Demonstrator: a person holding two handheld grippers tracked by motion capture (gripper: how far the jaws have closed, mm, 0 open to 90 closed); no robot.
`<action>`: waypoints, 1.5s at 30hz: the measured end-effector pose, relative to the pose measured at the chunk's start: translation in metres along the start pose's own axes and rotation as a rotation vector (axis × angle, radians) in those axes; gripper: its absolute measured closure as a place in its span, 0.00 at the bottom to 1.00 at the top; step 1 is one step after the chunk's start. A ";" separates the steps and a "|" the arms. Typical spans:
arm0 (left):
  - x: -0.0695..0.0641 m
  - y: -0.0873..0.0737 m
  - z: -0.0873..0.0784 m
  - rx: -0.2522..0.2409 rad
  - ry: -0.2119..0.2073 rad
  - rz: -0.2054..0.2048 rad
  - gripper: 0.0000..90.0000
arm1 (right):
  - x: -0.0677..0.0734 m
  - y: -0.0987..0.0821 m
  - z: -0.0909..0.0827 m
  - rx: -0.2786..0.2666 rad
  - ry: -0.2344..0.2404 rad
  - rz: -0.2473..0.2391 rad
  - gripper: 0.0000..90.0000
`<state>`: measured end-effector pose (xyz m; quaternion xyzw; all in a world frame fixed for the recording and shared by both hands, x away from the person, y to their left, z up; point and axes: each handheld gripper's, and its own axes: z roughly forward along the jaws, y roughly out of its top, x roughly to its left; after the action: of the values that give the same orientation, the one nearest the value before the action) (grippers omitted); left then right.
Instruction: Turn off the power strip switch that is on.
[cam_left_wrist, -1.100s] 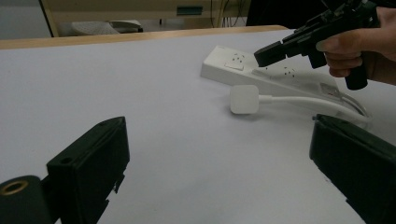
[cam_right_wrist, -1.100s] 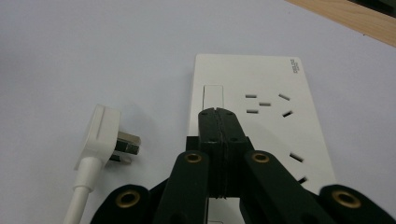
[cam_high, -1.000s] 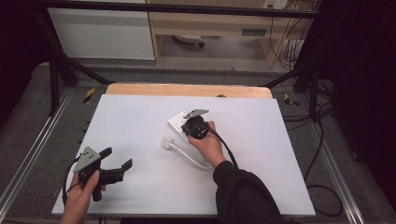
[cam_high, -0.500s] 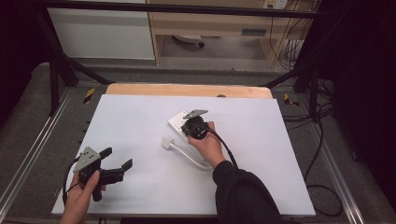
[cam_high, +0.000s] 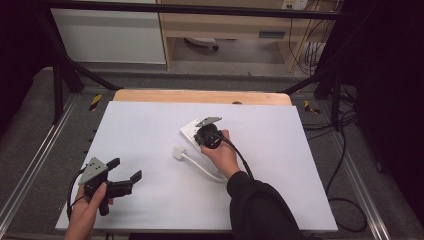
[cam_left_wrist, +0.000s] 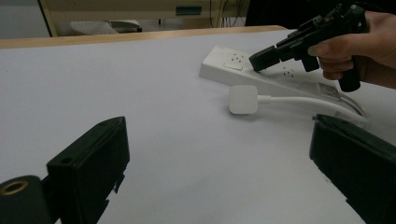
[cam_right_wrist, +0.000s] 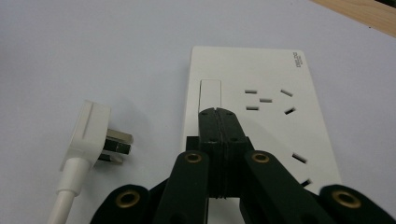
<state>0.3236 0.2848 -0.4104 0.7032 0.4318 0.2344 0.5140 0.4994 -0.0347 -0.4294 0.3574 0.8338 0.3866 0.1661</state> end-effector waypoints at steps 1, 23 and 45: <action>0.000 0.000 0.000 0.000 0.000 0.000 0.05 | 0.000 0.000 0.000 0.000 0.000 0.000 1.00; 0.000 0.000 0.000 0.003 -0.001 0.000 0.06 | 0.002 0.002 0.001 0.004 0.001 -0.001 1.00; 0.000 0.000 0.000 0.007 0.002 0.004 0.05 | 0.001 0.001 0.005 0.011 -0.004 0.006 1.00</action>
<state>0.3238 0.2846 -0.4108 0.7056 0.4317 0.2344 0.5107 0.5017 -0.0307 -0.4312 0.3615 0.8345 0.3820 0.1645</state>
